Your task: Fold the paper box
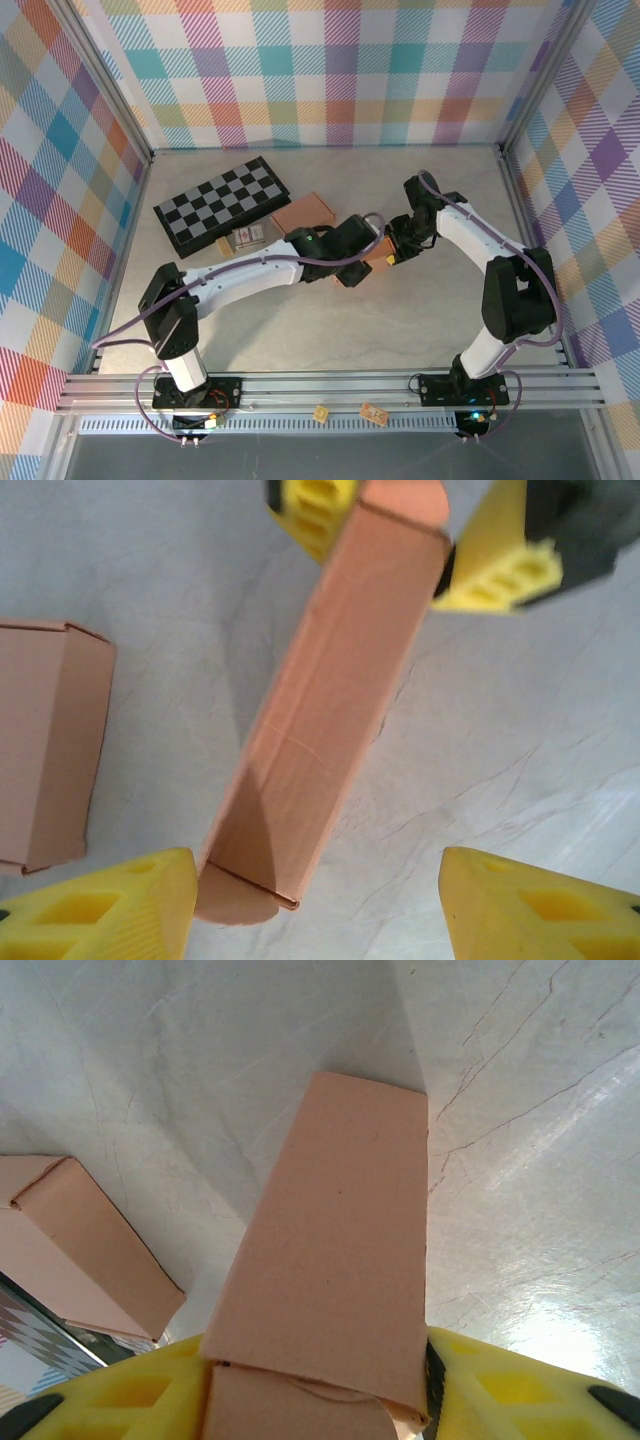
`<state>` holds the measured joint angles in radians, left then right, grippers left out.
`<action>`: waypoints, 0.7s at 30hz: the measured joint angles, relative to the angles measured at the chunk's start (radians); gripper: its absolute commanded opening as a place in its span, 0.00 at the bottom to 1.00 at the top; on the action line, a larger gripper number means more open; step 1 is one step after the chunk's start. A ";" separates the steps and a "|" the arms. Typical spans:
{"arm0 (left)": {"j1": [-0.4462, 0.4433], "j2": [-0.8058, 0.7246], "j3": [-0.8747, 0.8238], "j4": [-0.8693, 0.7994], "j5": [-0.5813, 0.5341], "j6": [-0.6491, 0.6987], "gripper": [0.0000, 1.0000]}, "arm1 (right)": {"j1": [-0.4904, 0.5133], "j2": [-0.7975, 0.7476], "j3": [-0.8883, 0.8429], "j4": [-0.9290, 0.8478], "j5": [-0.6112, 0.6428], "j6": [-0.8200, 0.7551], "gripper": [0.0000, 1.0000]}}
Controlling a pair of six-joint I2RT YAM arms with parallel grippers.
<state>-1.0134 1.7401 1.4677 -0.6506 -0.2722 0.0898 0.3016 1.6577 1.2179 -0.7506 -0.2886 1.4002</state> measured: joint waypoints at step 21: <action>-0.027 0.029 -0.188 0.299 -0.252 0.273 0.41 | 0.000 0.009 0.013 -0.005 0.000 0.008 0.64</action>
<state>-1.0405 1.7695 1.2800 -0.3511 -0.5243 0.3630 0.3012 1.6669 1.2304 -0.7555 -0.2882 1.4086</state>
